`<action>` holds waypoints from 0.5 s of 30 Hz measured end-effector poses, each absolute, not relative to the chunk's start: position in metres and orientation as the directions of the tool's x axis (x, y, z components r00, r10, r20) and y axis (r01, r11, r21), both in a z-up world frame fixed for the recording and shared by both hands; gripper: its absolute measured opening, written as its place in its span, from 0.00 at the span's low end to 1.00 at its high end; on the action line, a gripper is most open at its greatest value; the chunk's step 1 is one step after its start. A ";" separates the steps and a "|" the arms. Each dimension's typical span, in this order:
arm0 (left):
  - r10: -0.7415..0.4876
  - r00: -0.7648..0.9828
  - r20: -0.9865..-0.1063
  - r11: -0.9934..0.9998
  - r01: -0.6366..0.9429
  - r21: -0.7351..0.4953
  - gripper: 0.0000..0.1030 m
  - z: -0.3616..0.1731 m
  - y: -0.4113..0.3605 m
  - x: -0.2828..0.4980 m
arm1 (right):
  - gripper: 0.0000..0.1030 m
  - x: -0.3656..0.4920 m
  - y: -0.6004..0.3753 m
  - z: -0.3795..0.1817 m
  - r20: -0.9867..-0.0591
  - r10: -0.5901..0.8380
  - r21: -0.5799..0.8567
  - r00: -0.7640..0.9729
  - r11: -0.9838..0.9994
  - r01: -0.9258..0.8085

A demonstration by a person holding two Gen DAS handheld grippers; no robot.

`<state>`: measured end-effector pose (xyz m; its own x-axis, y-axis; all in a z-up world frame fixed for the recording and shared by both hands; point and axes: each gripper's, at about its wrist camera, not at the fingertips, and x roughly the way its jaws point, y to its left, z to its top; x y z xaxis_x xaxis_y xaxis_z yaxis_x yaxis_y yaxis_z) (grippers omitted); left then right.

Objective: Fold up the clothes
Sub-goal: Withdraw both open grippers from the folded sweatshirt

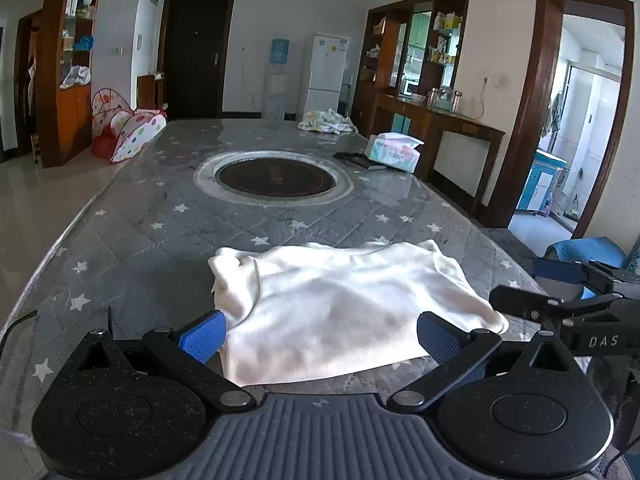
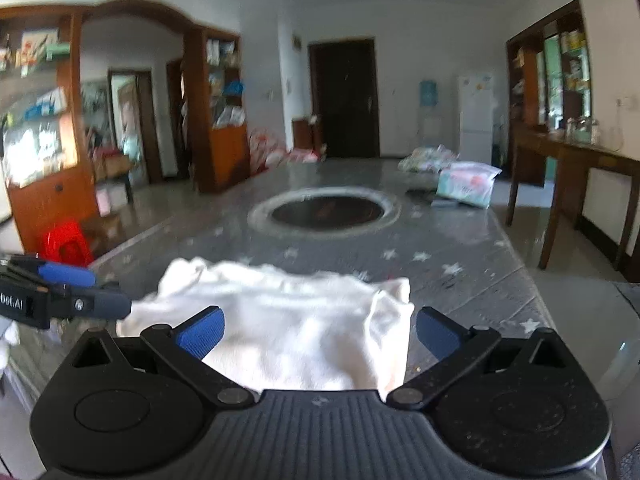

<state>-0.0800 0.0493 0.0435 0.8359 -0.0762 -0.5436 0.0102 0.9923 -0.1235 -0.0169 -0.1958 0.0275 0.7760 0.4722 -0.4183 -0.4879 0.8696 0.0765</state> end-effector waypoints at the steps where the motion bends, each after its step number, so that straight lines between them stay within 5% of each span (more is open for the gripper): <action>1: -0.074 0.838 -0.540 0.993 0.012 -0.117 1.00 0.045 0.047 -0.083 | 1.00 -0.019 -0.198 0.028 -0.410 0.477 0.084 0.778 0.869 -0.488; 15: -0.071 0.853 -0.518 0.997 0.037 -0.075 1.00 0.049 0.022 -0.116 | 1.00 -0.053 -0.204 0.035 -0.390 0.510 0.083 0.766 0.848 -0.523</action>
<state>-0.1160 0.0217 0.0491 0.8527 -0.0708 -0.5175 0.0374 0.9965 -0.0747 -0.0533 -0.2042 0.0346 0.7664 0.5104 -0.3900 -0.5228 0.8484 0.0828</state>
